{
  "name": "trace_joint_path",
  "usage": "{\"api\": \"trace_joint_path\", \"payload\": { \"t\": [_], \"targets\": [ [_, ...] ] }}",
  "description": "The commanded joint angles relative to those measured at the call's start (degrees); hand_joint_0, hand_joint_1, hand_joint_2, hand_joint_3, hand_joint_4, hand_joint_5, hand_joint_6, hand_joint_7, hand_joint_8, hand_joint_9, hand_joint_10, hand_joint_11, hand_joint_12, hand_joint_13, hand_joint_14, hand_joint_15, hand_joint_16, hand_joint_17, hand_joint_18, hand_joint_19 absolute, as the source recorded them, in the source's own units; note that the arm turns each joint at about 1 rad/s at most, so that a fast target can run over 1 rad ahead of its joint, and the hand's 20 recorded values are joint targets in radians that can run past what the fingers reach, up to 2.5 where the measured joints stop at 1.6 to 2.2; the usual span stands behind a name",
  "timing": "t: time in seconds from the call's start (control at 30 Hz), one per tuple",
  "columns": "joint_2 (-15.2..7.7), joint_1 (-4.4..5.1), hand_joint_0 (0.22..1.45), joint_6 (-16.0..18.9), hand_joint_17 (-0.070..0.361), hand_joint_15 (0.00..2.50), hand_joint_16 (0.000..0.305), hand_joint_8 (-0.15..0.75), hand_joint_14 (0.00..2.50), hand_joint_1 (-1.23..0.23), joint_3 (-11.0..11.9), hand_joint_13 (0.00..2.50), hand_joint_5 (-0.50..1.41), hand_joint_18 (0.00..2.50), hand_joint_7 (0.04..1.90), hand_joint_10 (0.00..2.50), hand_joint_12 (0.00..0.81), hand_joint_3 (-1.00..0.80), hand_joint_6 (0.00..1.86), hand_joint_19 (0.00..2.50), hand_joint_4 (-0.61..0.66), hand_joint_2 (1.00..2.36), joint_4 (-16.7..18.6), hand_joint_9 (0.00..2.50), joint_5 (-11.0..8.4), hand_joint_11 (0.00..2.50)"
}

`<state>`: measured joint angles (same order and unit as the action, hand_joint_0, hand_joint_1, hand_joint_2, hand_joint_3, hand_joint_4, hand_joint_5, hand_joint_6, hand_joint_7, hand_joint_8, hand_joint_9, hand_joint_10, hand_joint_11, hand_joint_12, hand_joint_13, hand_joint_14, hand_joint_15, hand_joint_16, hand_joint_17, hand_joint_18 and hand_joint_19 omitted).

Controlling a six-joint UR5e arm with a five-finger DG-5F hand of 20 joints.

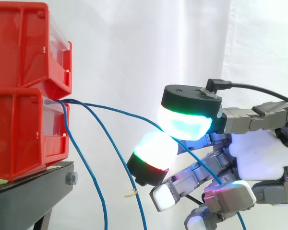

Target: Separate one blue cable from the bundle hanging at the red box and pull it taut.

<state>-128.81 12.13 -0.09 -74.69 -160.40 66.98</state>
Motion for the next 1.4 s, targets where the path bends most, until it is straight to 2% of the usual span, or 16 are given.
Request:
{"api": "trace_joint_path", "payload": {
  "t": [0.0,1.37],
  "targets": [
    [0.05,0.0,0.69,0.0,0.124,1.0,0.055,0.341,0.02,-0.78,-0.01,1.33,-0.2,0.8,0.94,0.01,0.369,-0.2,0.92,0.56,0.04,1.01,0.0,0.79,-0.01,0.64],
    [-0.04,0.0,0.69,0.0,0.123,0.94,0.055,0.336,0.02,-0.78,-0.01,1.25,-0.2,0.76,0.97,0.01,0.379,-0.21,0.91,0.56,0.05,1.01,0.0,0.77,-0.01,0.64]
  ]
}}
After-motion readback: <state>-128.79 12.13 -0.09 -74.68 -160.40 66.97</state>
